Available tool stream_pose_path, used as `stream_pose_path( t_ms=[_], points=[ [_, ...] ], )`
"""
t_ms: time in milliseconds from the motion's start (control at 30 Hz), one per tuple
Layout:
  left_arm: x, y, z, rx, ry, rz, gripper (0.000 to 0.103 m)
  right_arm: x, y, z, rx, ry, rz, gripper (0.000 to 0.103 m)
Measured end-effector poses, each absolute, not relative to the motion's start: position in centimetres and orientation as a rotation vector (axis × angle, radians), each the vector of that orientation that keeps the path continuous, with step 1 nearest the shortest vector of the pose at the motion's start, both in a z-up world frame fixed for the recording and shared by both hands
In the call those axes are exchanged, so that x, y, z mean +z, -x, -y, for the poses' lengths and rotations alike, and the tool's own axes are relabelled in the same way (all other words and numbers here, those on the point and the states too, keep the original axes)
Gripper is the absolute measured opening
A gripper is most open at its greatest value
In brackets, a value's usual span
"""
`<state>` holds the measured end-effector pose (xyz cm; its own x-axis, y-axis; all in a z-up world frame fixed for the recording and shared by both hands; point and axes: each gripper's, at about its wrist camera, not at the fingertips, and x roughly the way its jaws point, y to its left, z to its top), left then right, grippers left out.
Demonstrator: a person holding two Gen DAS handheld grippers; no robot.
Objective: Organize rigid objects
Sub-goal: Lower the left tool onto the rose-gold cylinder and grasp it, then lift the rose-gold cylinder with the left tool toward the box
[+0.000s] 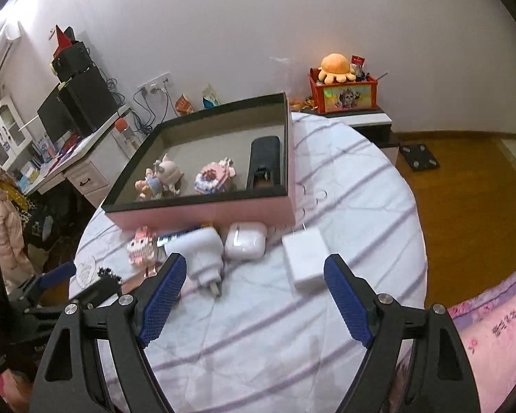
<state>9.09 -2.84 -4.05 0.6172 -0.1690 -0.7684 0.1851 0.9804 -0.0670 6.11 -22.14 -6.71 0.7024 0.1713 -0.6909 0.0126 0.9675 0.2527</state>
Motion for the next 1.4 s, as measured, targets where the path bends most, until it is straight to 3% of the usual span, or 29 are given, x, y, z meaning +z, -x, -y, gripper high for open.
stream_pose_path(
  t_ms=[533,633,700,767,1033,1100,1400],
  points=[
    [-9.0,-12.8,6.0,-0.33,-0.051,-1.014,0.102,-6.9,-6.2,22.3,0.066,-0.244,-0.791,0.084],
    [-9.6,-13.2,6.0,-0.336,-0.055,-1.026,0.087,-7.1,-6.6,22.2,0.057,-0.241,-0.8,0.084],
    [-9.7,-13.5,5.9,-0.35,-0.039,-1.031,0.07,-7.2,-6.7,22.2,0.053,-0.239,-0.804,0.084],
    [-9.7,-13.6,6.0,-0.35,-0.043,-1.028,0.063,-7.3,-6.8,22.2,0.049,-0.24,-0.808,0.084],
    [-9.4,-13.3,5.3,-0.361,-0.009,-1.03,0.06,-7.4,-7.0,21.8,0.055,-0.233,-0.813,0.084],
    [-9.3,-13.1,5.0,-0.36,-0.001,-1.034,0.051,-7.4,-6.9,21.8,0.056,-0.232,-0.812,0.084],
    [-9.1,-13.1,5.1,-0.334,-0.006,-1.033,0.049,-7.4,-6.9,21.5,0.064,-0.232,-0.808,0.084]
  ],
)
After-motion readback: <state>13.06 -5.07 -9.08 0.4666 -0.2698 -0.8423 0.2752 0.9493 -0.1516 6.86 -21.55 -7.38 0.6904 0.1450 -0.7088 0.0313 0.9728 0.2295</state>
